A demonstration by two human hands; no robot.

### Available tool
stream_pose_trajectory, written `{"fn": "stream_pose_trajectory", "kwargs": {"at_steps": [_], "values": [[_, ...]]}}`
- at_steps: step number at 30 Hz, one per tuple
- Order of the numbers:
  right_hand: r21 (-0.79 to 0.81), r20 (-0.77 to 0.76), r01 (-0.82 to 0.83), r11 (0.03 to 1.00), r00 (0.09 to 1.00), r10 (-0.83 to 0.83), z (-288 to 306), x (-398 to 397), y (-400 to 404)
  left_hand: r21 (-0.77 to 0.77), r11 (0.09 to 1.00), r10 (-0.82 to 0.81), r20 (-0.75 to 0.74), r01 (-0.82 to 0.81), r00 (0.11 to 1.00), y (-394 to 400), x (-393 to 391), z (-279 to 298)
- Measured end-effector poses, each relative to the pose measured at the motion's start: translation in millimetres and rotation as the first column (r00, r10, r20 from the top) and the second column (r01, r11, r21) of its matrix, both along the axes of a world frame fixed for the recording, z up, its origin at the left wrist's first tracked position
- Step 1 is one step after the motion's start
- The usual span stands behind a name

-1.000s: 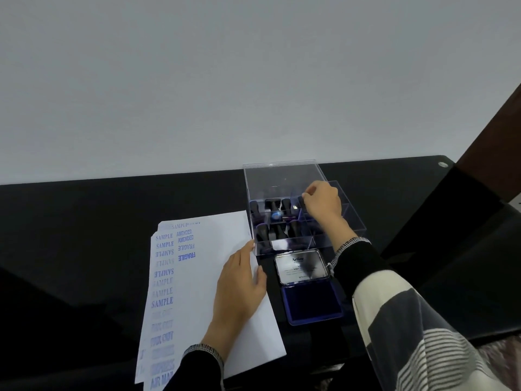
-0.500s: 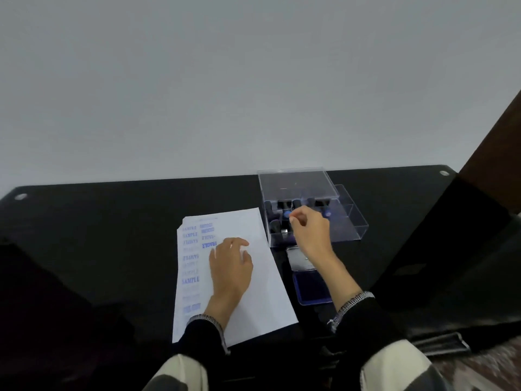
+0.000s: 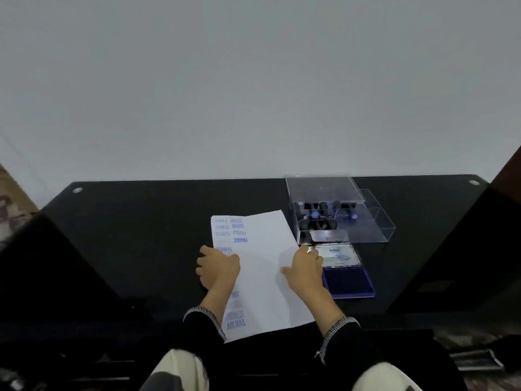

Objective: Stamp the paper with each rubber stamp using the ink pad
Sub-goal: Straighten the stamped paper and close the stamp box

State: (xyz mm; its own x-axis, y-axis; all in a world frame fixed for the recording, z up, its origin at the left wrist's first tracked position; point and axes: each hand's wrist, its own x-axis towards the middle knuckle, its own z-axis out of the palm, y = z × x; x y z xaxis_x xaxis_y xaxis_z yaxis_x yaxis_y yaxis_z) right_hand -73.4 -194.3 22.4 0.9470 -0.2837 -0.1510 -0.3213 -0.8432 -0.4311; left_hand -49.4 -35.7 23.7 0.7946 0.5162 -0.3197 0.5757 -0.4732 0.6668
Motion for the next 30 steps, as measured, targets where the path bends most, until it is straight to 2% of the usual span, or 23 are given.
{"fn": "stream_pose_trajectory", "kwargs": {"at_steps": [3,7,9,11,13,16,18,23,27,30], "values": [[0.034,-0.055,0.020,0.999,0.998,-0.018,0.1,3.3,0.4,-0.140,0.990,0.033,-0.007,-0.034,0.999,10.5,2.0,-2.9],[0.098,-0.122,0.066,0.993,0.991,-0.054,-4.0,5.6,-4.3,-0.064,0.997,-0.029,0.059,0.033,0.998,14.0,-1.5,-8.5],[0.119,-0.146,0.076,0.990,0.988,-0.058,-4.9,5.3,-4.8,0.011,0.999,-0.045,0.136,0.044,0.990,11.3,-4.9,-9.7],[0.158,-0.133,0.079,0.984,0.989,-0.059,-6.0,5.9,-2.7,0.001,0.998,-0.069,0.229,0.070,0.971,9.7,-9.2,-9.5],[0.309,-0.041,0.081,0.948,0.997,-0.072,-8.3,8.7,-0.2,-0.066,0.994,-0.066,0.319,0.091,0.946,11.1,-13.7,-5.1],[0.643,0.087,0.107,0.758,0.974,-0.211,-2.4,12.8,1.4,-0.108,0.989,-0.041,0.473,0.104,0.880,23.0,-15.1,6.4],[0.738,0.105,0.096,0.668,0.961,-0.255,4.7,19.1,1.0,-0.146,0.982,-0.016,0.575,0.122,0.818,32.9,-12.4,18.0],[0.787,0.317,-0.141,0.601,0.927,-0.199,46.9,35.6,7.0,-0.258,0.946,0.072,0.759,0.197,0.647,41.1,1.3,59.4],[0.668,0.601,-0.326,0.669,0.767,-0.226,76.5,34.1,16.9,-0.266,0.935,0.113,0.850,0.234,0.514,27.9,6.9,80.5],[0.645,0.645,-0.343,0.683,0.723,-0.247,69.9,28.5,21.6,-0.259,0.923,0.093,0.869,0.285,0.487,16.0,4.1,73.5]]}}
